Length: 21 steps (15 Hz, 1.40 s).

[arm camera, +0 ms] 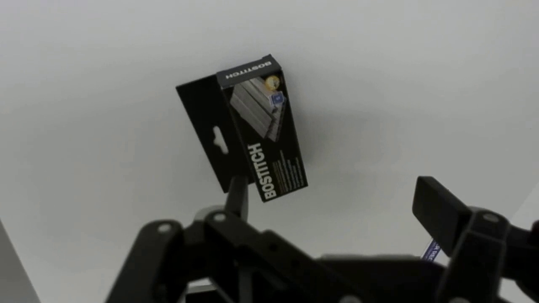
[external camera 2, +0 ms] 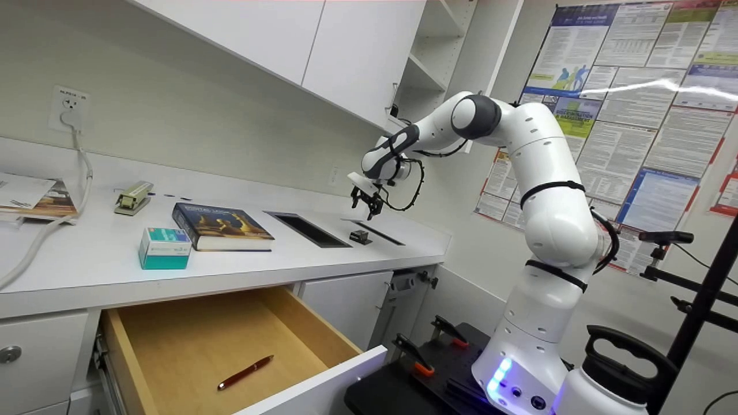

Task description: Put the black box in the drawer

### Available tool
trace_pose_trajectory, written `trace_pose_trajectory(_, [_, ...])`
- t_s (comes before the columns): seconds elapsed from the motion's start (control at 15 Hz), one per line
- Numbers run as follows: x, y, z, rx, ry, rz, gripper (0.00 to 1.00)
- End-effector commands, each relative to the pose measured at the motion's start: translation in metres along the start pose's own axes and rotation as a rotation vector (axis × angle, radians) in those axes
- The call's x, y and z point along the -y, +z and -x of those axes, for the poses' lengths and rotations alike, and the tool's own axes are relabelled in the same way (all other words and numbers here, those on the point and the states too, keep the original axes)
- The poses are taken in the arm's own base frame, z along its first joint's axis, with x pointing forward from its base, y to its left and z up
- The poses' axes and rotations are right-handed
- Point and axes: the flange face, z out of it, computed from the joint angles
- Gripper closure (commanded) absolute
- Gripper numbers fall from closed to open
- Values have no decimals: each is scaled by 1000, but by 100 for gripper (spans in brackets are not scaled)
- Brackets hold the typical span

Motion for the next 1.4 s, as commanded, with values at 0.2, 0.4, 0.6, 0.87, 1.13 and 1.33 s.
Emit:
trace_pose_trajectory(0.2, [3, 0, -2, 11, -26, 7, 0])
trace_pose_trajectory(0.4, [-2, 8, -8, 32, -86, 19, 0])
trace_pose_trajectory(0.6, [-9, 17, -18, 75, -125, 33, 0])
trace_pose_trajectory(0.87, [-19, 32, -22, 130, -142, 90, 0])
trace_pose_trajectory(1.13, [-17, 47, -17, 132, -147, 104, 0])
trace_pose_trajectory(1.33, [-14, 63, -12, 137, -149, 100, 0])
